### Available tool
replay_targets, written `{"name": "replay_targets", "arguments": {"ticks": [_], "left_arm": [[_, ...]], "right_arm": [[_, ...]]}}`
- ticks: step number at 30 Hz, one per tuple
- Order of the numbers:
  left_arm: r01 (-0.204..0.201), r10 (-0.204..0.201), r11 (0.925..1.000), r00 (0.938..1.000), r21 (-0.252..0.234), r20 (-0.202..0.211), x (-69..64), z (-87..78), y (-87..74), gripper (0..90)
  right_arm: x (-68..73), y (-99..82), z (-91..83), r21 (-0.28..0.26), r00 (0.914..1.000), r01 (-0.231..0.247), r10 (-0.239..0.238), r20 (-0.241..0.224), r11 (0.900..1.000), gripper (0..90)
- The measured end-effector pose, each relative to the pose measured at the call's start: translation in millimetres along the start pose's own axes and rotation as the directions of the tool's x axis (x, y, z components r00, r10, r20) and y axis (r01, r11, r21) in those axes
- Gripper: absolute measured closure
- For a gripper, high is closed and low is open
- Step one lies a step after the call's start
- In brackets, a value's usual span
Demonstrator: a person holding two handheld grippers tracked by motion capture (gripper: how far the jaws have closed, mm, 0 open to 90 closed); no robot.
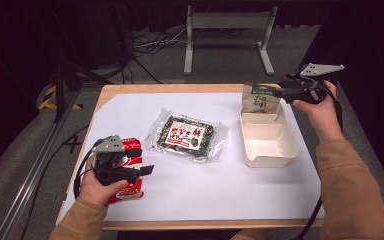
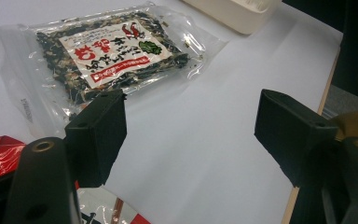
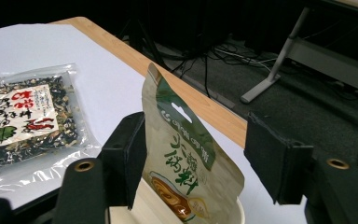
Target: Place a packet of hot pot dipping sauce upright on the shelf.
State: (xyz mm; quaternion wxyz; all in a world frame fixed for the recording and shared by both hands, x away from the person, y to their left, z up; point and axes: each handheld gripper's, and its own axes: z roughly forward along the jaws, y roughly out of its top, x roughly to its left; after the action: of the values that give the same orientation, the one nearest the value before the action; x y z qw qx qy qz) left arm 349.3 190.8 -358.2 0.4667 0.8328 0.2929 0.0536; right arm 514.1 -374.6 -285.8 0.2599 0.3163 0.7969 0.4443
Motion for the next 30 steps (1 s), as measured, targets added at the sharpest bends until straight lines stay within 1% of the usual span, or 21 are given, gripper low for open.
{"name": "replay_targets", "arguments": {"ticks": [2,4,8,9,12,14,16,17,19,20,22,23,26,27,28,29,30], "left_arm": [[-0.003,0.003,1.0,1.0,0.005,-0.005,1.8,1.1,0.4,25.6],[-0.012,0.013,0.9999,0.9995,0.01,-0.029,3.0,2.2,0.5,25.8],[-0.008,0.01,0.9996,0.9981,0.026,-0.06,5.7,3.5,0.3,26.3],[-0.013,0.015,0.9996,0.9978,0.025,-0.065,7.0,3.5,0.3,26.3],[-0.003,0.006,0.9994,0.9977,0.034,-0.068,9.8,2.3,-0.2,26.8],[0.014,-0.011,0.9989,0.9978,0.044,-0.065,11.0,0.3,-0.5,28.2],[0.024,-0.021,0.9985,0.9978,0.049,-0.063,12.0,-2.1,-1.4,28.7],[0.019,-0.016,0.9987,0.9979,0.048,-0.063,13.1,-3.5,-1.8,28.8],[0.02,-0.017,0.9987,0.9977,0.047,-0.065,14.3,-6.1,-2.6,28.7],[0.023,-0.02,0.9986,0.9976,0.047,-0.066,14.7,-7.2,-2.9,28.6],[0.015,-0.011,0.9989,0.9971,0.044,-0.075,15.5,-9.0,-3.2,28.5],[0.006,-0.003,0.9988,0.9969,0.048,-0.078,16.0,-9.6,-3.2,28.9],[0.006,-0.002,0.9987,0.9964,0.051,-0.084,16.1,-11.0,-3.7,29.8],[0.006,-0.002,0.9987,0.9964,0.051,-0.084,16.1,-11.0,-3.7,29.9],[-0.005,0.009,0.9989,0.9958,0.048,-0.092,17.1,-12.4,-3.4,29.9],[-0.005,0.009,0.9989,0.9958,0.048,-0.092,17.1,-12.4,-3.4,29.9],[0.018,-0.015,0.9989,0.9962,0.043,-0.086,16.2,-12.9,-3.8,29.9]], "right_arm": [[4.7,1.3,-7.9,-0.008,0.9999,-0.003,0.003,0.01,1.0,37.6],[11.5,2.4,-14.9,-0.017,0.9999,0.0,0.001,0.016,0.9999,36.3],[30.9,3.7,-28.1,-0.056,0.9999,-0.01,0.01,0.006,0.9984,35.0],[36.4,3.6,-31.0,-0.061,1.0,-0.009,0.009,0.001,0.9981,34.6],[49.9,2.4,-36.3,-0.055,0.9999,-0.014,0.013,-0.007,0.9984,34.5],[57.7,1.1,-38.2,-0.042,0.9999,-0.011,0.011,-0.011,0.999,34.4],[66.6,-1.0,-39.9,-0.042,0.9998,-0.01,0.01,-0.02,0.9991,34.4],[71.0,-2.1,-40.3,-0.04,0.9995,-0.018,0.016,-0.029,0.999,34.4],[80.8,-4.8,-41.3,-0.039,0.9988,-0.014,0.012,-0.048,0.9991,34.4],[84.5,-5.9,-41.6,-0.037,0.9985,-0.012,0.01,-0.054,0.9992,34.4],[90.9,-7.6,-42.2,-0.032,0.9977,-0.017,0.015,-0.066,0.9993,34.4],[95.5,-9.0,-42.7,-0.028,0.9976,-0.016,0.014,-0.067,0.9995,34.4],[106.6,-12.7,-43.2,-0.002,0.9983,-0.01,0.01,-0.057,0.9999,36.0],[106.6,-12.7,-43.2,-0.002,0.9983,-0.01,0.01,-0.057,0.9999,36.0],[116.5,-16.8,-42.6,0.008,0.9981,-0.012,0.012,-0.061,0.9999,36.2],[116.5,-16.8,-42.6,0.008,0.9981,-0.012,0.012,-0.061,0.9999,36.2],[119.3,-18.0,-42.5,0.005,0.9977,-0.013,0.013,-0.067,0.9999,36.4]]}}
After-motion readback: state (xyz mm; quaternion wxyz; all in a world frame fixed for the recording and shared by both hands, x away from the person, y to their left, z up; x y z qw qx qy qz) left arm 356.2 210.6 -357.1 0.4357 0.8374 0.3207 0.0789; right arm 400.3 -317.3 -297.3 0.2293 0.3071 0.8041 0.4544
